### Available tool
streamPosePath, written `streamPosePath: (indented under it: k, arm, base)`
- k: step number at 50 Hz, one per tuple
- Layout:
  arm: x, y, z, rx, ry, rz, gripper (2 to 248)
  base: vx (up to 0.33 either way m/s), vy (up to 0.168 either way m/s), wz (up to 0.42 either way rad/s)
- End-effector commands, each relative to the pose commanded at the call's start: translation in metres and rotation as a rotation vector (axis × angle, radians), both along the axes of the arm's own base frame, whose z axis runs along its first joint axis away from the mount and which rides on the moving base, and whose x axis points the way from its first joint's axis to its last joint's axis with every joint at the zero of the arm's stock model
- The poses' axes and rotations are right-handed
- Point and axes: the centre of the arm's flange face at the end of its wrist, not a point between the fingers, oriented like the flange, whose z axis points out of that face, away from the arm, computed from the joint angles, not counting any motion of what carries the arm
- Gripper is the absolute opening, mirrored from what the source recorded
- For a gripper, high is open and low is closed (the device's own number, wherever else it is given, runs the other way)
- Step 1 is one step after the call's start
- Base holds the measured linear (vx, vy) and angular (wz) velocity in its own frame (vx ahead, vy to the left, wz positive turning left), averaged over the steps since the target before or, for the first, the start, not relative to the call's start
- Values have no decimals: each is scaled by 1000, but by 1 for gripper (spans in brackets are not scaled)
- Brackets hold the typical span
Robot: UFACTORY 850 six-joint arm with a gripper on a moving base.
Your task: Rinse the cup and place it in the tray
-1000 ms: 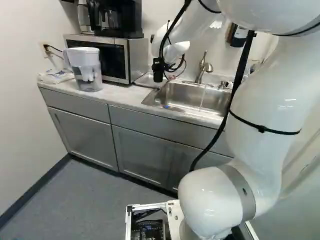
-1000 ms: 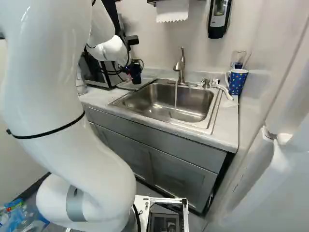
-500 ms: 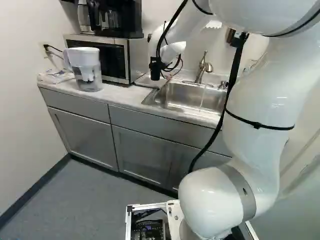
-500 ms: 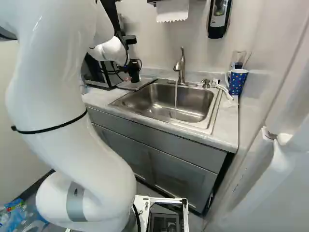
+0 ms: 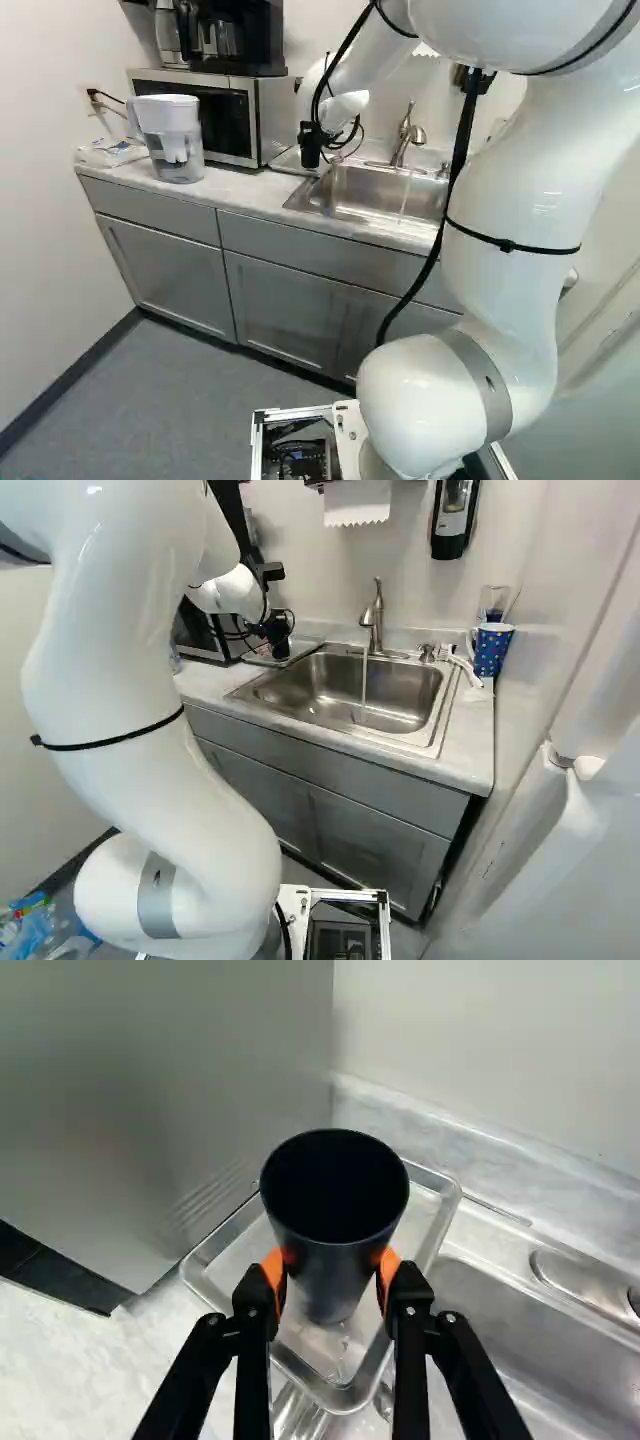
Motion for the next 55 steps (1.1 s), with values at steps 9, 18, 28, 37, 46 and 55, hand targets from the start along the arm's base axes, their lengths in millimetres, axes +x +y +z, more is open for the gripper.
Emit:
streamPosePath:
  k: [9, 18, 28, 37, 46, 55]
  arm:
    - [0, 0, 0, 0, 0, 0, 119]
    - [0, 0, 0, 0, 0, 0, 183]
    - [0, 0, 0, 0, 0, 0, 246]
    - [0, 0, 0, 0, 0, 0, 247]
    - [-1, 0, 3, 1, -5, 0, 247]
    - [-3, 0, 12, 3, -21, 0, 247]
  base:
    - [0, 0, 0]
    - [0, 0, 0]
    - [0, 0, 0]
    - [0, 0, 0]
    - [0, 0, 0]
    - [0, 0, 0]
